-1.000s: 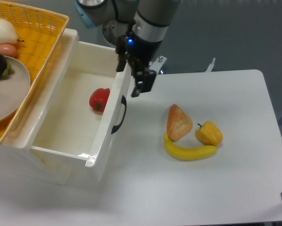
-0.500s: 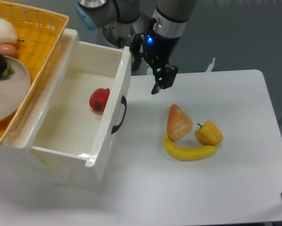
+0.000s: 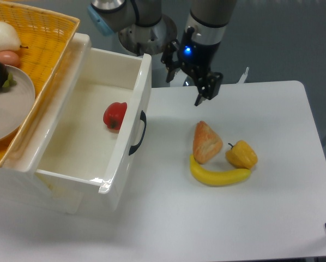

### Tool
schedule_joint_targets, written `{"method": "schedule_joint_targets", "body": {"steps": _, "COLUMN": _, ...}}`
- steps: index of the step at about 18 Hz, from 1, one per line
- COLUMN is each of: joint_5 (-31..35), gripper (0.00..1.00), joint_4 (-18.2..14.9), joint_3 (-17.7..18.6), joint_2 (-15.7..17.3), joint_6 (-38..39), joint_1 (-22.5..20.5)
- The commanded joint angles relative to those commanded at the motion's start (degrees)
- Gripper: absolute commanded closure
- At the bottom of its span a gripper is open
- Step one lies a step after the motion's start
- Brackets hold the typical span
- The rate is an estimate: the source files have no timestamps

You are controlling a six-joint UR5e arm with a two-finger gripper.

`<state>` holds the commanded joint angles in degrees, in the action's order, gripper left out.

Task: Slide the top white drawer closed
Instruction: 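Raise the gripper away from the drawer and move it over the bread slice, then lower the gripper and move it toward the open drawer's front face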

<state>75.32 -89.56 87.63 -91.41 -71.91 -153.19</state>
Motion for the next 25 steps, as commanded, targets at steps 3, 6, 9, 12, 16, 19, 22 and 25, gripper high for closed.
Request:
{"method": "schedule_joint_targets", "body": {"steps": 3, "joint_5": 0.70, "gripper": 0.00, "joint_4": 0.09, "joint_3": 0.18, "joint_2": -1.22, "joint_6": 2.55, "joint_1": -0.44}}
{"method": "schedule_joint_targets", "body": {"steps": 6, "joint_5": 6.05, "gripper": 0.00, "joint_4": 0.26, "joint_3": 0.18, "joint_2": -4.12, "joint_6": 8.69, "joint_1": 0.08}}
{"method": "schedule_joint_targets", "body": {"steps": 9, "joint_5": 6.42, "gripper": 0.00, "joint_4": 1.23, "joint_3": 0.26, "joint_2": -6.76, "joint_6": 12.66, "joint_1": 1.22}}
{"method": "schedule_joint_targets", "body": {"steps": 12, "joint_5": 6.50, "gripper": 0.00, "joint_4": 1.23, "joint_3": 0.44, "joint_2": -9.92, "joint_6": 14.68, "joint_1": 2.19}}
{"method": "schedule_joint_targets", "body": {"steps": 16, "joint_5": 6.15, "gripper": 0.00, "joint_4": 4.56, "joint_3": 0.35, "joint_2": -13.62, "joint_6": 19.07, "joint_1": 3.68}}
{"method": "schedule_joint_targets", "body": {"steps": 19, "joint_5": 6.15, "gripper": 0.00, "joint_4": 5.27, "joint_3": -0.08, "joint_2": -16.51, "joint_6": 21.19, "joint_1": 4.83}}
{"method": "schedule_joint_targets", "body": {"steps": 22, "joint_5": 5.45, "gripper": 0.00, "joint_4": 5.27, "joint_3": -1.23, "joint_2": -18.46, "joint_6": 23.47, "joint_1": 5.88}}
{"method": "schedule_joint_targets", "body": {"steps": 25, "joint_5": 4.40, "gripper": 0.00, "joint_4": 5.54, "joint_3": -1.32, "joint_2": -19.42, "joint_6": 23.74, "joint_1": 5.88}}
